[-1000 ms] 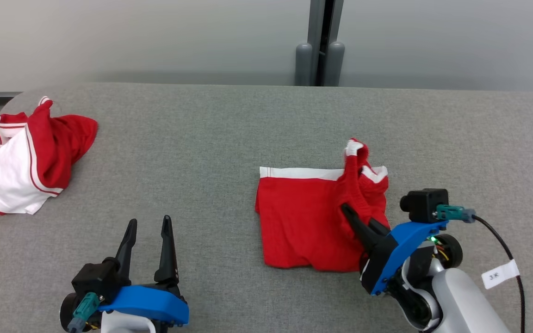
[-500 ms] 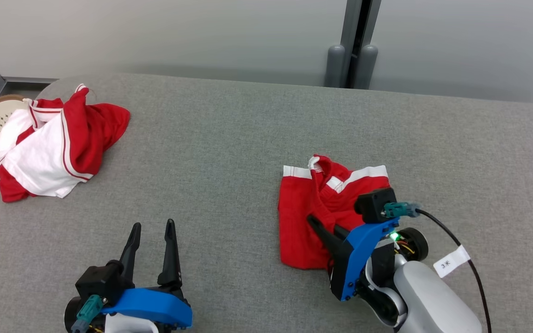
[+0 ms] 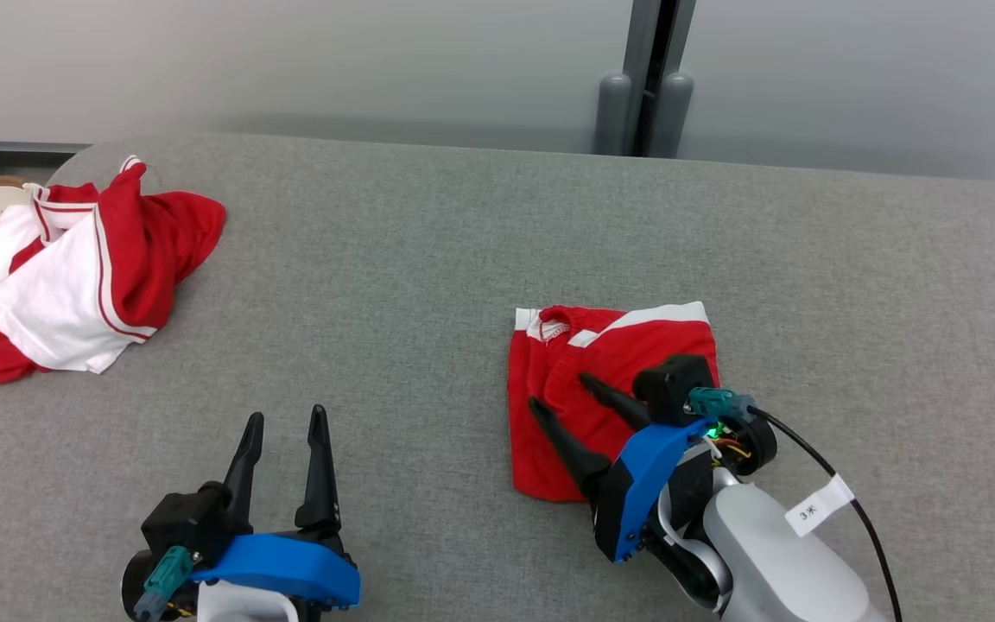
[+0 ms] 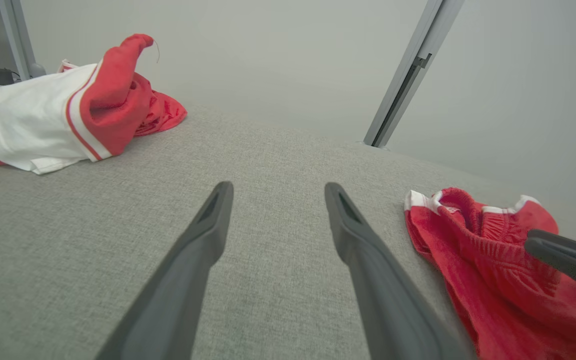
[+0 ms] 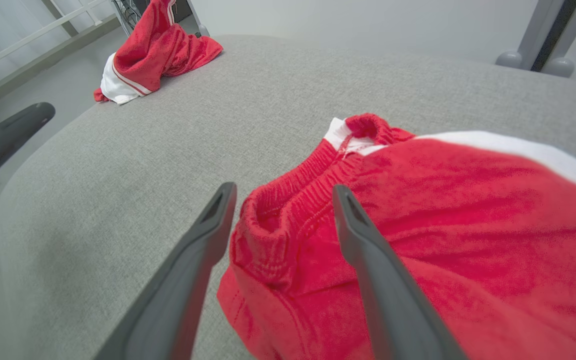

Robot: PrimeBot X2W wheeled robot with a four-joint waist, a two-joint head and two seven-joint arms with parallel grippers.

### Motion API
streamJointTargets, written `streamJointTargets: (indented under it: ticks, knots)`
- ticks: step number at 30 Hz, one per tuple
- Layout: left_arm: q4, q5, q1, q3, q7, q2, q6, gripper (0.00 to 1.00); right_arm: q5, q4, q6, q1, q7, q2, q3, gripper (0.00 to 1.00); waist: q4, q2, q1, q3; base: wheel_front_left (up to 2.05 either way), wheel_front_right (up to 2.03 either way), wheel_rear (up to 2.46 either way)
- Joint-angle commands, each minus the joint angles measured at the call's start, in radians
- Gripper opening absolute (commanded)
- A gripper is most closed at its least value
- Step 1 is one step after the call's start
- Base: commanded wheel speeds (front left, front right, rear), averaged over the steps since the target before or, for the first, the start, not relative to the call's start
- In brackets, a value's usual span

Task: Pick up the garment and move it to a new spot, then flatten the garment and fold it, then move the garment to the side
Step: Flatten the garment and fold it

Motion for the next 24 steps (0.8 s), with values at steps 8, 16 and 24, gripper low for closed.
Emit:
streamJointTargets:
  ticks: [8, 16, 24]
  knots:
    - [-0.001, 0.024, -0.030, -0.001, -0.005, -0.005, -0.012, 1.00, -0.075, -0.028, 0.000, 0.034, -0.132, -0.001, -0.096, 1.00, -0.027, 0.0000, 0.0000, -0.023, 0.00, 0.00, 0.00]
    - [0.009, 0.036, -0.018, 0.004, -0.005, -0.008, -0.017, 1.00, -0.230, -0.091, 0.000, 0.157, -0.237, 0.000, -0.322, 1.00, -0.052, 0.0000, 0.0000, -0.062, 0.00, 0.00, 0.00]
    - [0.005, 0.061, 0.041, 0.032, -0.005, -0.005, -0.013, 1.00, -0.280, -0.157, 0.000, 0.304, -0.290, 0.000, -0.463, 1.00, -0.066, 0.0000, 0.0000, -0.097, 0.00, 0.00, 0.00]
